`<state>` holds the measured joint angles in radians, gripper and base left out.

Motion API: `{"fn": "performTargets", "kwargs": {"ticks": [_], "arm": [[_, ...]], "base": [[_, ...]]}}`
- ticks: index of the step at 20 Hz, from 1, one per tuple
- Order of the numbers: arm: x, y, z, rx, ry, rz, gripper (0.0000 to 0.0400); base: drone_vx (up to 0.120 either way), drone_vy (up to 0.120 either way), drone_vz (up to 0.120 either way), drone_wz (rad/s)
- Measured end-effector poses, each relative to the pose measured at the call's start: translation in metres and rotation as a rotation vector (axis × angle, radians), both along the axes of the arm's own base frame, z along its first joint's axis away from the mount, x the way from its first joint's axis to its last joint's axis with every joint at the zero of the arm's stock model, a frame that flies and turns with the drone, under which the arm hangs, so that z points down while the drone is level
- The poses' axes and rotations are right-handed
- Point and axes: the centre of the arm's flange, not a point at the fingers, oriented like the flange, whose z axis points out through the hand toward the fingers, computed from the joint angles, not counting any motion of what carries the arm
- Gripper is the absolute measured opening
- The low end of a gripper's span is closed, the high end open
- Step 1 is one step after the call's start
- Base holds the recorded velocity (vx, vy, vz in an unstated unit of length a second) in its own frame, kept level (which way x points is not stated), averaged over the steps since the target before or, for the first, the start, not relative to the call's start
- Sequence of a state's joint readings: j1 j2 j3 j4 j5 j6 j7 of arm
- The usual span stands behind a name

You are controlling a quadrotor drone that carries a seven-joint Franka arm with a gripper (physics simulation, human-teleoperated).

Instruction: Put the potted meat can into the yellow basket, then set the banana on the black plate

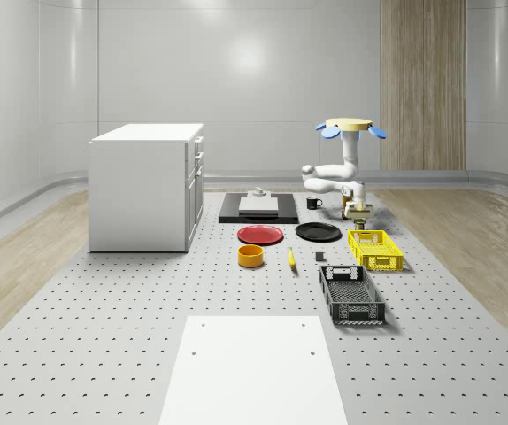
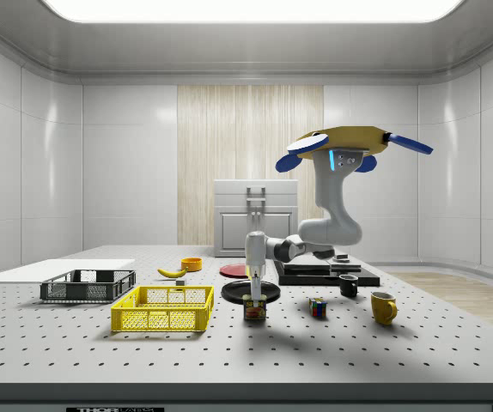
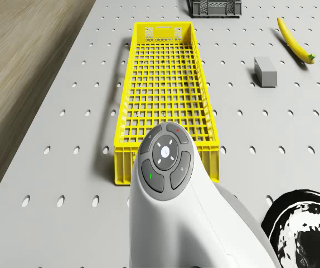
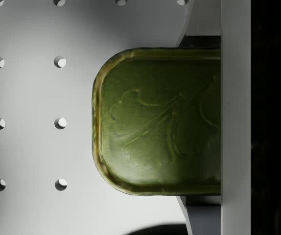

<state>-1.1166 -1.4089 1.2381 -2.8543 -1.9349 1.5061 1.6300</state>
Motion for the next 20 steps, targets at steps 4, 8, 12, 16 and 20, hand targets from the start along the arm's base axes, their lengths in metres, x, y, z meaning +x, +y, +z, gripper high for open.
{"fn": "performTargets", "kwargs": {"ticks": [4,8,12,16,20], "arm": [[0.0,0.0,-0.007,-0.002,0.0,0.0,0.0291],[0.0,0.0,-0.016,-0.003,0.001,0.0,0.0291],[0.0,0.0,-0.021,-0.004,0.001,0.0,0.0291],[0.0,0.0,-0.022,-0.004,0.001,0.0,0.0291],[0.0,0.0,-0.023,-0.004,0.001,0.0,0.0291]], "base": [[0.0,0.0,0.05,0.0],[0.0,0.0,0.12,0.0],[0.05,0.0,0.12,0.0],[0.12,0.0,0.12,0.0],[0.12,0.0,0.0,0.0]]}}
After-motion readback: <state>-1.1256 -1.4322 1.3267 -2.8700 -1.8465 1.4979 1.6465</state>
